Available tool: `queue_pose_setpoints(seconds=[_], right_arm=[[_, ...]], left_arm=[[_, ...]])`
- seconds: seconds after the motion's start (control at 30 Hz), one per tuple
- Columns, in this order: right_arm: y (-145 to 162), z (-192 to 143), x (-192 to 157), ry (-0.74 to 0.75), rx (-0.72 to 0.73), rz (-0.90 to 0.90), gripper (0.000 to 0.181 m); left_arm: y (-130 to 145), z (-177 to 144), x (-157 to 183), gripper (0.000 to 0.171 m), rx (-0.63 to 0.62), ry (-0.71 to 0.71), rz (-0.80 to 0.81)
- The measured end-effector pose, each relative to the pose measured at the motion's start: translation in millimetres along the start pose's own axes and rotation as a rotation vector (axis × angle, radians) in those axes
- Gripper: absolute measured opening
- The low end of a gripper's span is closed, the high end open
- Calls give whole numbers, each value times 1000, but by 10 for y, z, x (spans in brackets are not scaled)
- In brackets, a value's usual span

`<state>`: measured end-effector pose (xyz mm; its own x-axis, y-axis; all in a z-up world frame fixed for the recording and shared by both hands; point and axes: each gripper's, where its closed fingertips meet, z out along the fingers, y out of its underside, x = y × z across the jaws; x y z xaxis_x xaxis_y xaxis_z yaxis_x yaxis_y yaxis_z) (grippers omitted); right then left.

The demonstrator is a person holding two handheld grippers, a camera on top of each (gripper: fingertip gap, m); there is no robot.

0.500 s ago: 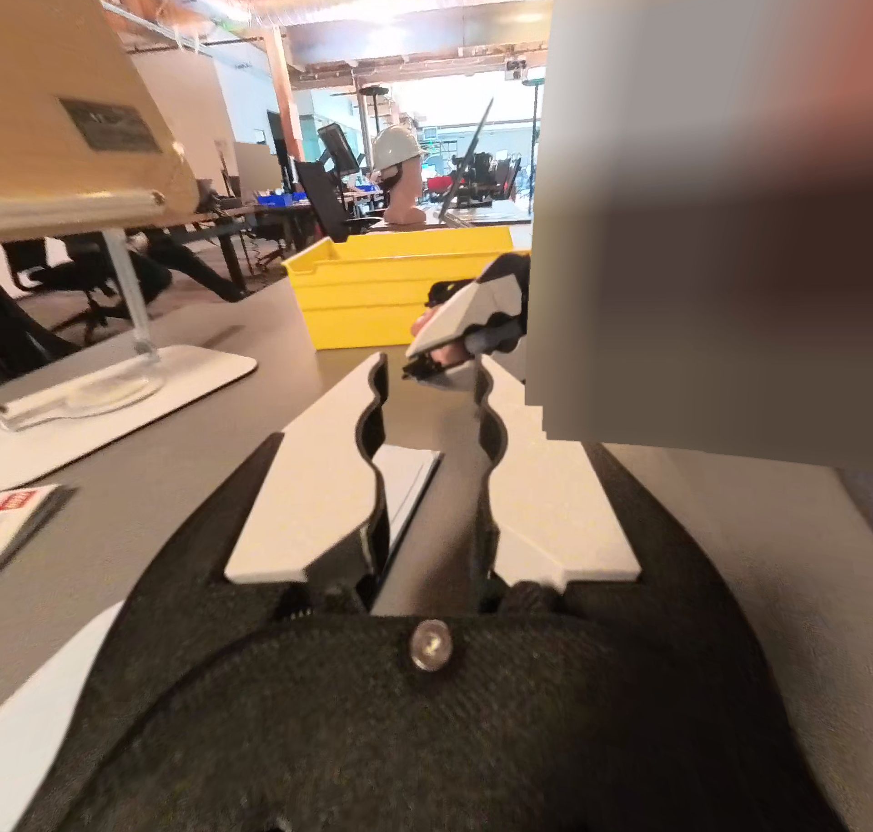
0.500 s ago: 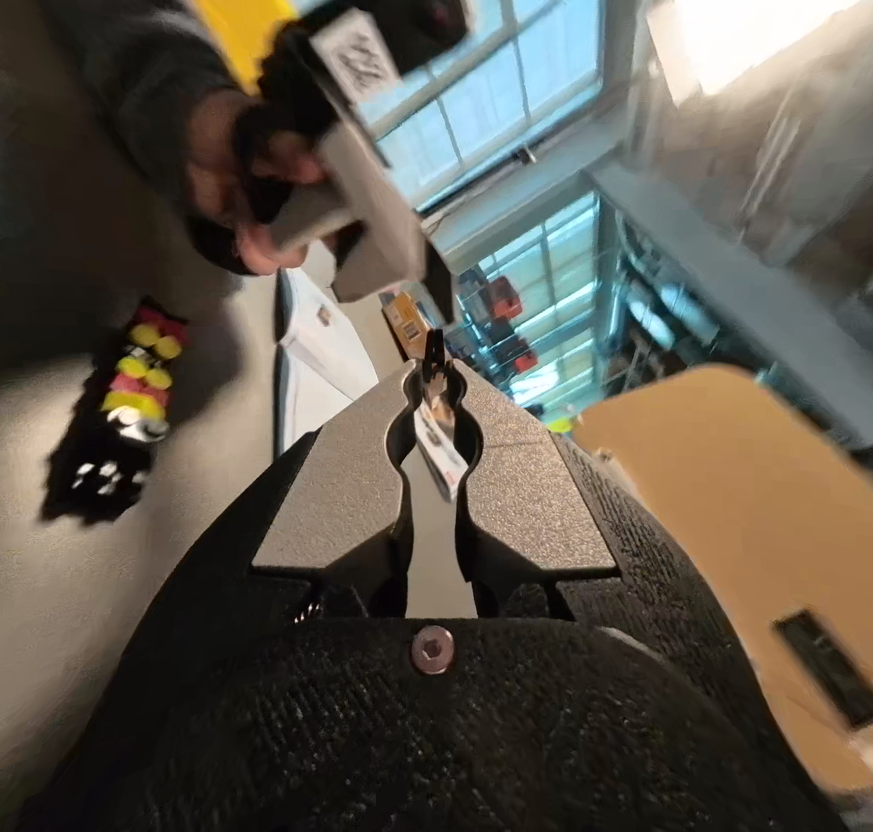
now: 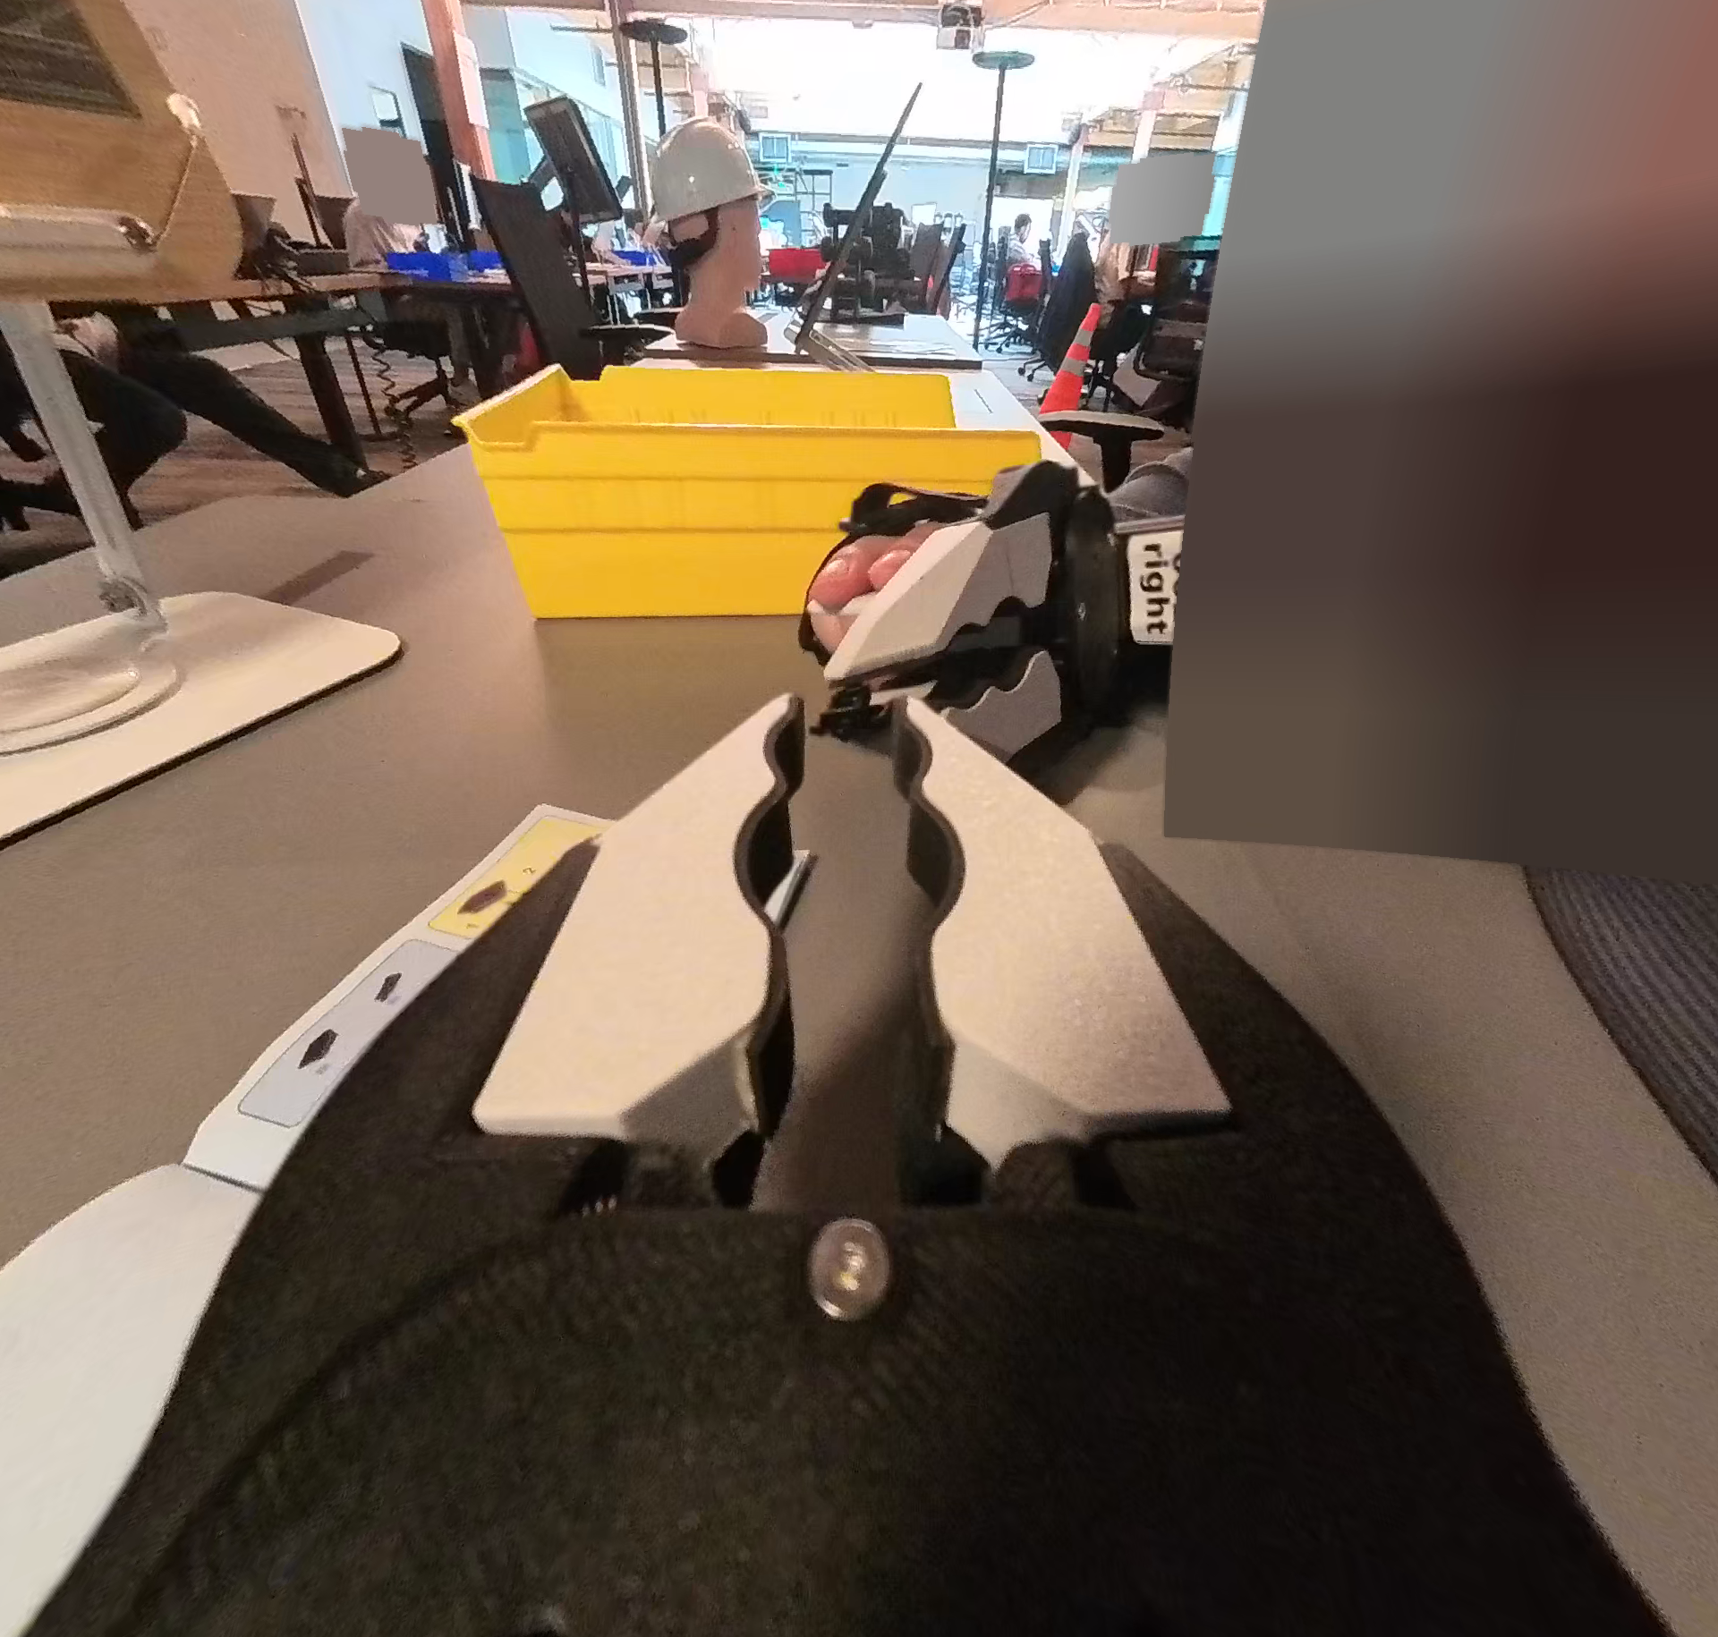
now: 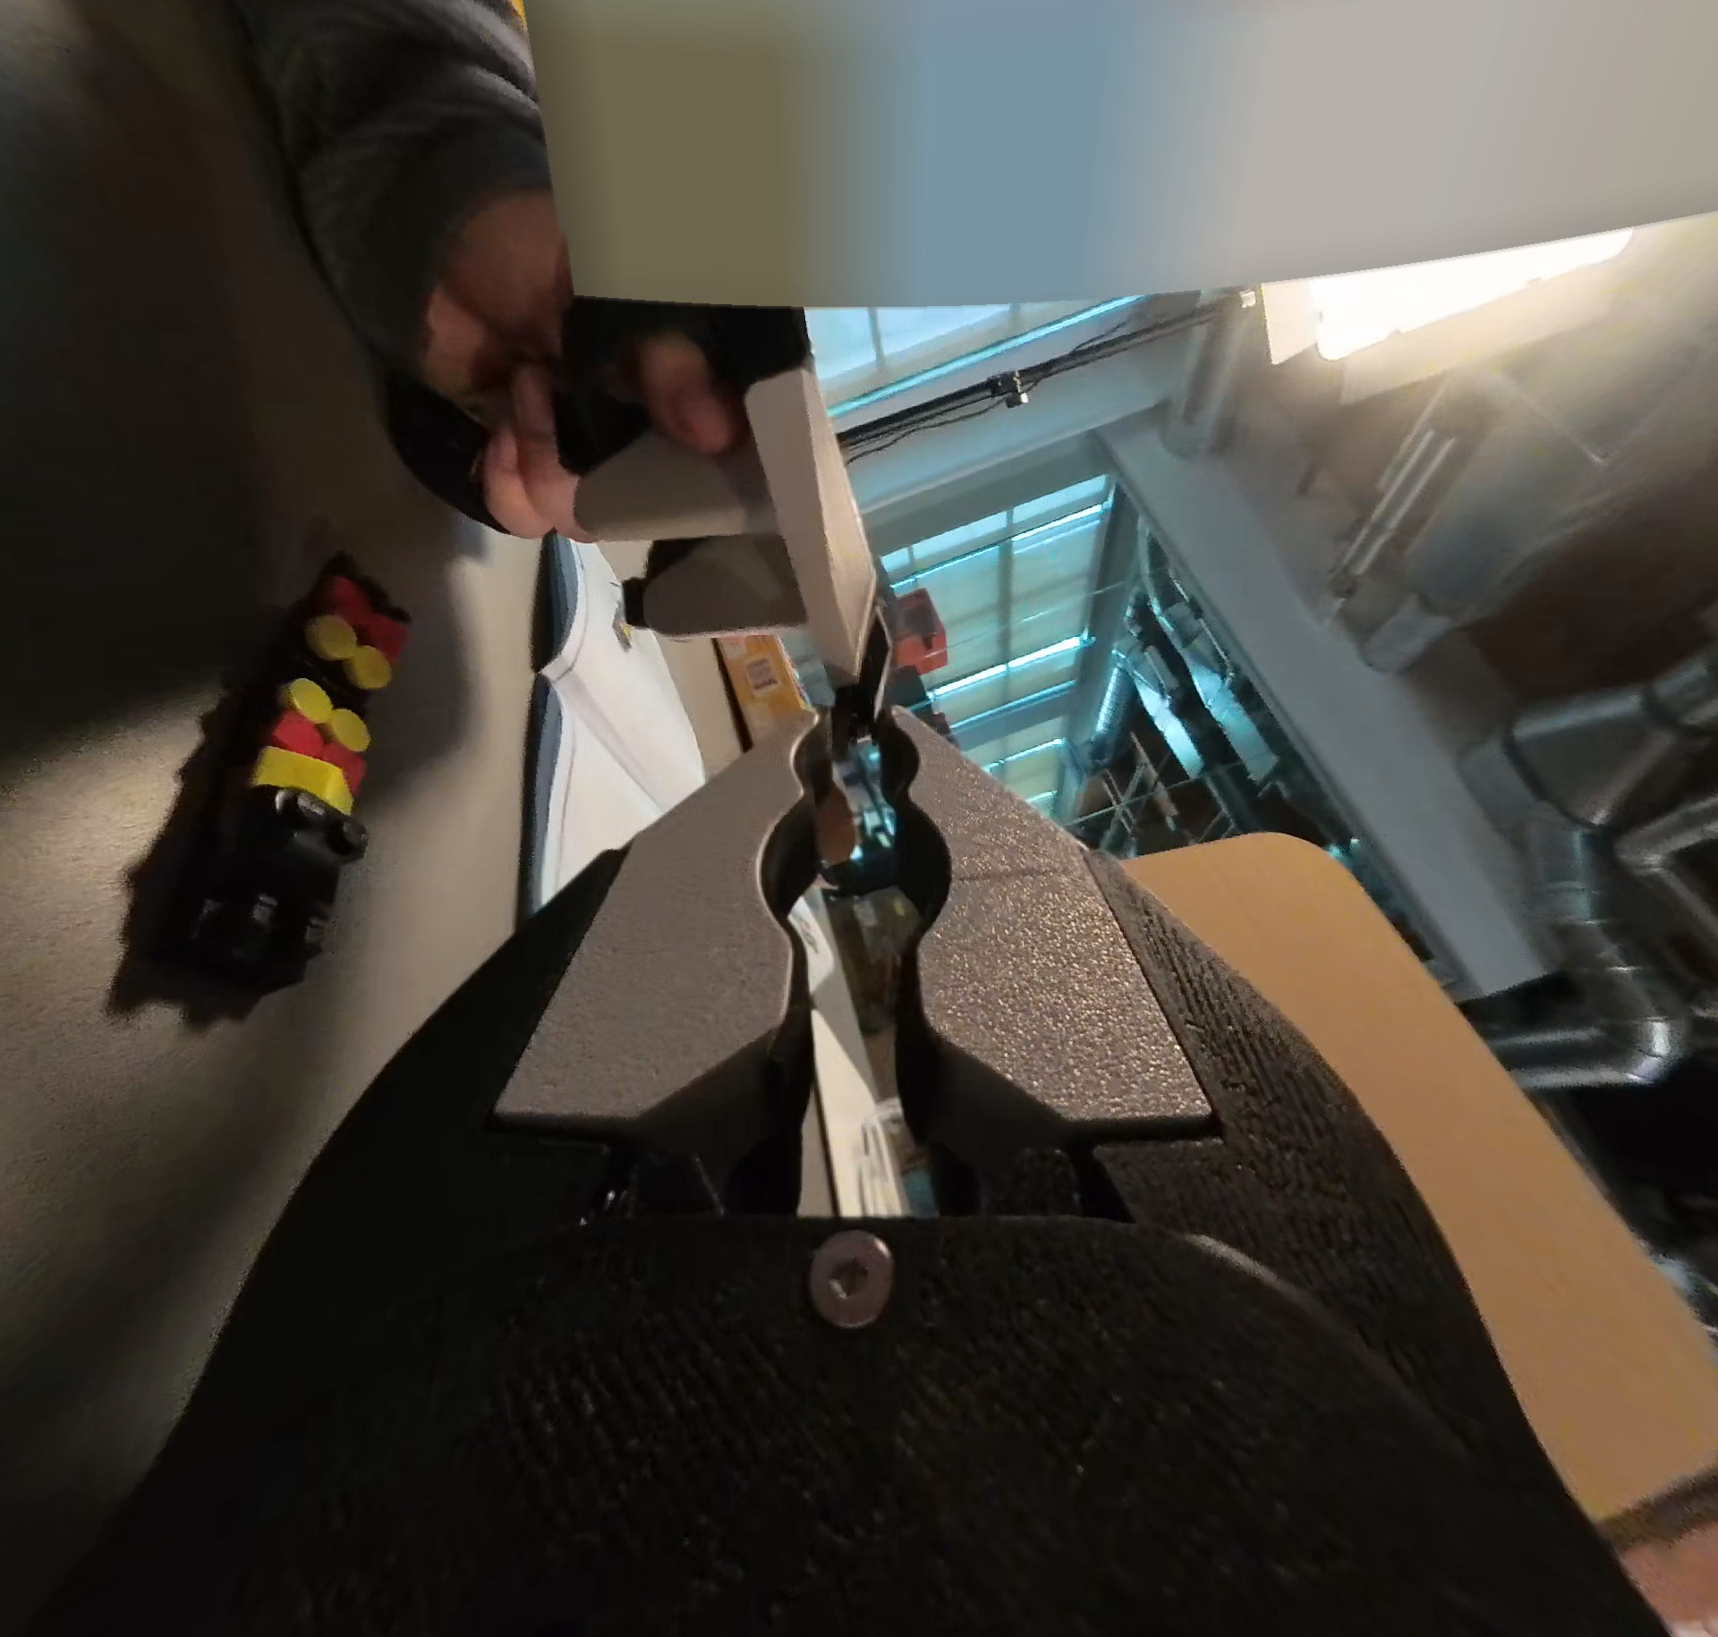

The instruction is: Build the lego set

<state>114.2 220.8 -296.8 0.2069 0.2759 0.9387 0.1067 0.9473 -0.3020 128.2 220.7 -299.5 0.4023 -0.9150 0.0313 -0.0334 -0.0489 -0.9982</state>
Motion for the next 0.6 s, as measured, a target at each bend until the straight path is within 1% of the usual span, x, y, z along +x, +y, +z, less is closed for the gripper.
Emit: queue_pose_setpoints(seconds=[0.07,0.33,0.47,0.5,0.53,0.6], right_arm=[[-1,-2,49,30,-8,-14,6],[-67,-7,-28,11,12,-98,7],[-70,-9,-33,7,14,-91,7],[-65,-7,-33,1,15,-59,8],[-54,-8,-22,-7,17,-1,16],[-9,-20,62,-17,30,200,24]], left_arm=[[14,6,-14,17,-10,-5,-10],[27,14,66,17,-20,41,16],[36,19,80,16,-28,69,-7],[35,17,80,15,-27,73,-12],[21,8,72,15,-16,66,-10],[-23,-24,62,15,21,49,5]])
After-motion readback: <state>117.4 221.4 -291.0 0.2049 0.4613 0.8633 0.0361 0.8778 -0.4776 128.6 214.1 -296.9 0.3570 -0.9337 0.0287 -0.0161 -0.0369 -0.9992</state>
